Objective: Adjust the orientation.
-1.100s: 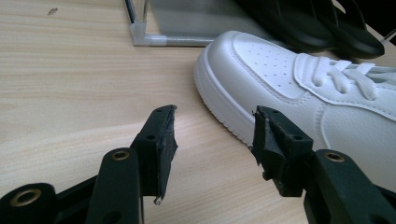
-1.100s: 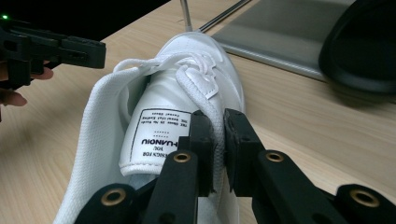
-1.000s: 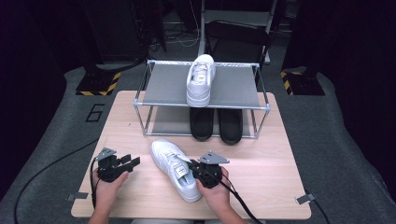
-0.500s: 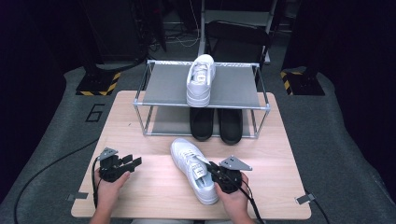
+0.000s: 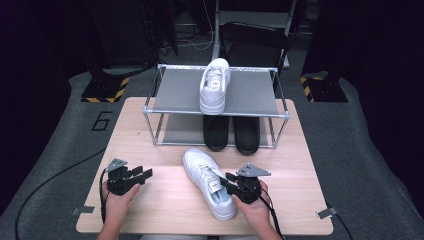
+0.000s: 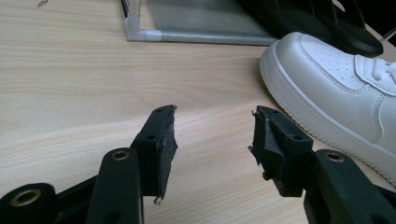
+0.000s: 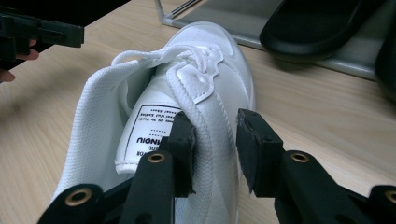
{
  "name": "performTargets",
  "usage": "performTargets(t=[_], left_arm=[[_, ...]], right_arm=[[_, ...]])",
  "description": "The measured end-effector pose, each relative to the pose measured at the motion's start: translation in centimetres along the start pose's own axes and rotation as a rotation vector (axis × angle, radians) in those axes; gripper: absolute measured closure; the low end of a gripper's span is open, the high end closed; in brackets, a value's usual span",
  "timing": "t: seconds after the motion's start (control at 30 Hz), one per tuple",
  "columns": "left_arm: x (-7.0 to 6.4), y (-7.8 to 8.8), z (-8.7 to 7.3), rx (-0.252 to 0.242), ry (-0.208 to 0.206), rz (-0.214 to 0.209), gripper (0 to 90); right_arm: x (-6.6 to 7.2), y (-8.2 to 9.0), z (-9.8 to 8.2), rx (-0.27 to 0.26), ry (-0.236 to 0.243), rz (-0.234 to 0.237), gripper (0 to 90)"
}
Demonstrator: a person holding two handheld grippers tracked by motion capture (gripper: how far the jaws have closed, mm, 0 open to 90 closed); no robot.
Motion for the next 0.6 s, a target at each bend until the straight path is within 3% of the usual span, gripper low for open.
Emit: performTargets(t=[0.13, 0.23, 0.33, 0.43, 0.53, 0.6], left_arm=[[-0.01, -0.07, 0.01, -0.003, 0.005, 0.002, 48.5], [-0.03, -0.02, 0.05, 0.000, -0.003, -0.004, 48.5], [0.01, 0.03, -0.02, 0.002, -0.004, -0.003, 48.5], [-0.01, 0.05, -0.04, 0.001, 0.012, -0.006, 48.5], [0.02, 0.01, 0.03, -0.005, 0.006, -0.006, 48.5], [0.00, -0.03, 0.01, -0.002, 0.006, -0.006, 48.5]], right_arm=[[-0.21, -0.27, -0.08, 0.017, 0.026, 0.013, 66.3], [-0.48, -0.38, -0.18, 0.028, 0.016, 0.020, 65.6], [-0.57, -0.39, -0.31, 0.029, -0.024, 0.024, 65.6], [-0.47, -0.44, -0.29, 0.040, -0.015, 0.007, 65.7], [-0.51, -0.52, -0.32, 0.053, -0.040, 0.022, 66.4], [-0.53, -0.55, -0.32, 0.056, -0.027, 0.019, 67.0]])
Point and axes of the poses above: each handheld gripper's, and its own axes: y roughly backward along the jaws, z roughly out of its top, x roughly to its left, the point moved 4 cm from there along -y, roughly forward along the jaws, and after that the axes turned 2 degrees about y, right-handed, at the moved point
